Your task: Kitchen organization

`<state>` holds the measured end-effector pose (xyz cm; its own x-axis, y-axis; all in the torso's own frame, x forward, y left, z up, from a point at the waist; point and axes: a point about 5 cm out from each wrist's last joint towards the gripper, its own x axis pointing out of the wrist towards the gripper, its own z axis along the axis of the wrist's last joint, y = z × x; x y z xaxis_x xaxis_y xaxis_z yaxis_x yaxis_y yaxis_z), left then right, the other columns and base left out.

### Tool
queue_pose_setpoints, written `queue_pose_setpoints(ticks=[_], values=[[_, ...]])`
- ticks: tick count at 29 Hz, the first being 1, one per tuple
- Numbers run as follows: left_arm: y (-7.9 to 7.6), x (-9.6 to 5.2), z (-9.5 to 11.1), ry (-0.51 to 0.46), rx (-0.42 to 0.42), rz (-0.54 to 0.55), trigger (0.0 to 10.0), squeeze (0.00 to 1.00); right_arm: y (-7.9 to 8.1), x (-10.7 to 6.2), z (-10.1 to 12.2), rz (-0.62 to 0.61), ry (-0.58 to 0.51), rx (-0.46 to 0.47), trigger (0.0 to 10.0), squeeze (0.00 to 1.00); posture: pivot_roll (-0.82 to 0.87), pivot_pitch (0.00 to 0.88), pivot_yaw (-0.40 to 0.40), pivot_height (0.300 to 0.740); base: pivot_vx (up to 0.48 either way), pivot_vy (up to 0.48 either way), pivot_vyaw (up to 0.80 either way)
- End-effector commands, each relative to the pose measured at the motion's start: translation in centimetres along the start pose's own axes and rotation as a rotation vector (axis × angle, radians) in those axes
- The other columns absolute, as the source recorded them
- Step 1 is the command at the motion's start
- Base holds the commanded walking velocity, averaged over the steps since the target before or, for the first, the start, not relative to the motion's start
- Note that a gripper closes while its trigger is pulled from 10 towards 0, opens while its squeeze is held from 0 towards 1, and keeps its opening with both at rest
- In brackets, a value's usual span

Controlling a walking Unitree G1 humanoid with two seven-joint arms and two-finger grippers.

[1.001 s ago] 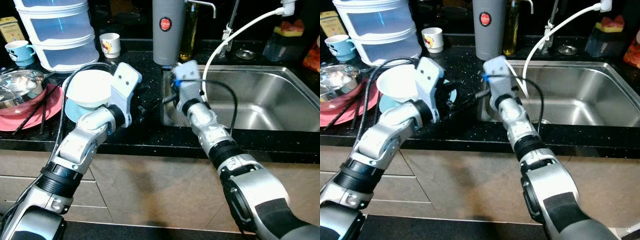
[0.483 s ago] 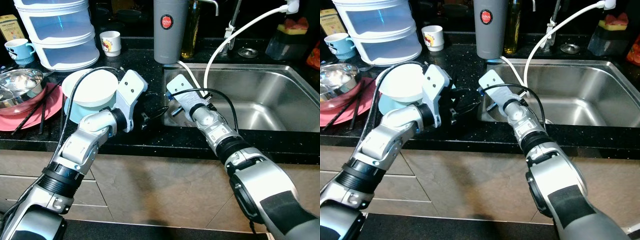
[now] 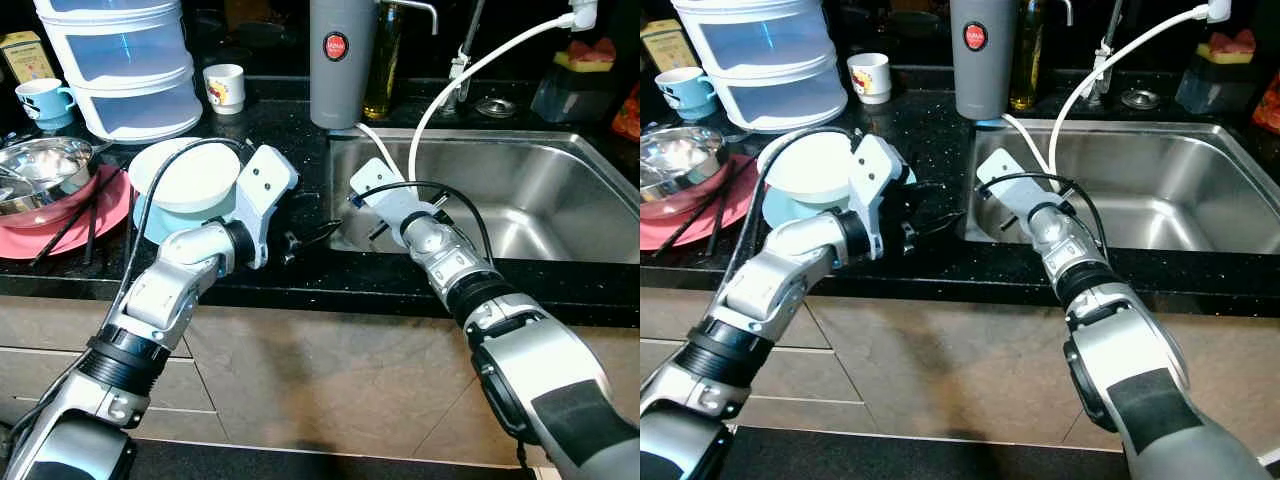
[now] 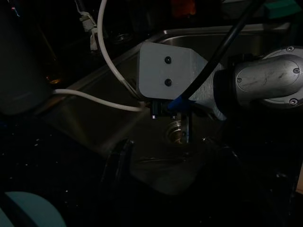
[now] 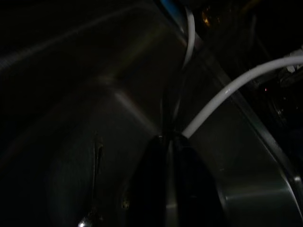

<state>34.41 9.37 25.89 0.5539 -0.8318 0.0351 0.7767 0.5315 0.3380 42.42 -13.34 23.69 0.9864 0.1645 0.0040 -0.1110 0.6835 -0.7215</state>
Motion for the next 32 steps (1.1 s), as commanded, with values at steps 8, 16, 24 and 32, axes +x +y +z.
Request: queue_pose_setpoints(ticks=[8, 16, 24, 32], values=[[0.8, -0.4, 0.1, -0.005, -0.004, 0.035, 10.0, 0.00, -0.1, -0.1, -0.6, -0.017, 0.033, -0.015, 10.0, 0.38, 0.15, 0.111, 0.047, 0.740, 0.000, 0.000, 0.00], [2.8, -0.8, 0.5, 0.011, 0.026, 0.246, 10.0, 0.00, -1.2, 0.1, 0.4, -0.087, -0.020, 0.086, 10.0, 0.00, 0.15, 0.103, 0.053, 0.740, 0.000, 0.000, 0.00], [4.5, -2.1, 1.6, -0.017, 0.076, 0.498, 10.0, 0.00, -2.4, -0.2, 2.1, -0.194, -0.198, 0.381, 10.0, 0.00, 0.15, 0.100, 0.047, 0.740, 0.000, 0.000, 0.00], [4.0, -5.6, 3.6, -0.077, 0.169, 0.754, 10.0, 0.00, -2.5, -2.2, 2.5, -0.256, -0.510, 0.747, 10.0, 0.00, 0.15, 0.095, 0.048, 0.740, 0.000, 0.000, 0.00]])
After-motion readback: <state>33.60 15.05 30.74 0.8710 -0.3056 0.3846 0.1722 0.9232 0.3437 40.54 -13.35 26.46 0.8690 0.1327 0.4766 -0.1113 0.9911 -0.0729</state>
